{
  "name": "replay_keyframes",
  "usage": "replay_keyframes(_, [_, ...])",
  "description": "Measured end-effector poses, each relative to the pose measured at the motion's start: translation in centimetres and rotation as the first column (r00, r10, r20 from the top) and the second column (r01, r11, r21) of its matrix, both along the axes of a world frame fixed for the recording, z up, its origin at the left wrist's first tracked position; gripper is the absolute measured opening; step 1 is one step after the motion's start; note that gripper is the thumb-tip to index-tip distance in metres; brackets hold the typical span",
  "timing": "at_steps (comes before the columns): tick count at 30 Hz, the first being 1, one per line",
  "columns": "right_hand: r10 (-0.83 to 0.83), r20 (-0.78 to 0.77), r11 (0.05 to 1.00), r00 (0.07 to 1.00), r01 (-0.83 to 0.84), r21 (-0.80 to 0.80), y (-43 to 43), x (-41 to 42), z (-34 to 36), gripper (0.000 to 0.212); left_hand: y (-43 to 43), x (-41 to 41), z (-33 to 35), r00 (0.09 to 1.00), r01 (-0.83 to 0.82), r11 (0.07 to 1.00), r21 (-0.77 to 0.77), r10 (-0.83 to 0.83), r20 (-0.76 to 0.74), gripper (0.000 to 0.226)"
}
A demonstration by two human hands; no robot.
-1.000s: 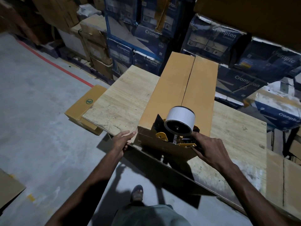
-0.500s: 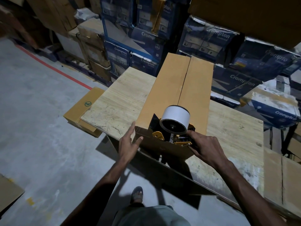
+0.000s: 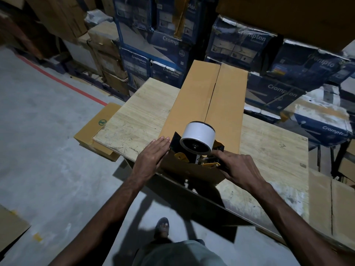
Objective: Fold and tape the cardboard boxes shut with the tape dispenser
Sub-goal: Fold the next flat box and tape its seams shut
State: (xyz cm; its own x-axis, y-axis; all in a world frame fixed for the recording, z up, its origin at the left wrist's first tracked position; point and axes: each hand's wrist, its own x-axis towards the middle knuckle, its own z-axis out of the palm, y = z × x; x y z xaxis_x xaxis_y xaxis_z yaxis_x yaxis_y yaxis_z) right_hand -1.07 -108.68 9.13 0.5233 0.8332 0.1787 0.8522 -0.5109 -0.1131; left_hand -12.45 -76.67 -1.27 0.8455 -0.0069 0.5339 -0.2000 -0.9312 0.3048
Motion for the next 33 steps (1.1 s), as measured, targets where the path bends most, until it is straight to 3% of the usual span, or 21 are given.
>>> replay_keyframes(12, [-0.055,0.017,0.998,0.998,0.055,-0.032,-4.0,-0.2,1.2,0.068,0.3,0.1,-0.2,1.000,-0.007,0.999,0.036,0.008,-0.024,0.060])
replay_keyframes(18, [-0.090,0.020,0.994,0.996,0.091,-0.066,-6.9,-0.1,2.2,0.074,0.3,0.3,-0.1,1.000,-0.001,0.998,0.055,0.001,-0.002,0.048])
replay_keyframes(24, [-0.118,0.023,0.988,0.993,0.119,-0.095,-10.3,0.1,2.8,0.079,0.5,0.1,0.1,1.000,-0.006,0.996,0.090,0.007,-0.021,0.063])
replay_keyframes(30, [-0.168,-0.006,0.980,0.986,0.167,-0.109,-12.1,0.0,2.4,0.081,-0.8,0.0,0.1,0.998,-0.057,0.997,0.052,0.056,0.018,0.043])
replay_keyframes(33, [-0.179,-0.018,0.978,0.984,0.176,-0.110,-12.3,0.1,2.2,0.080,-2.4,0.2,-0.2,0.997,-0.078,0.995,0.059,0.079,-0.017,0.050])
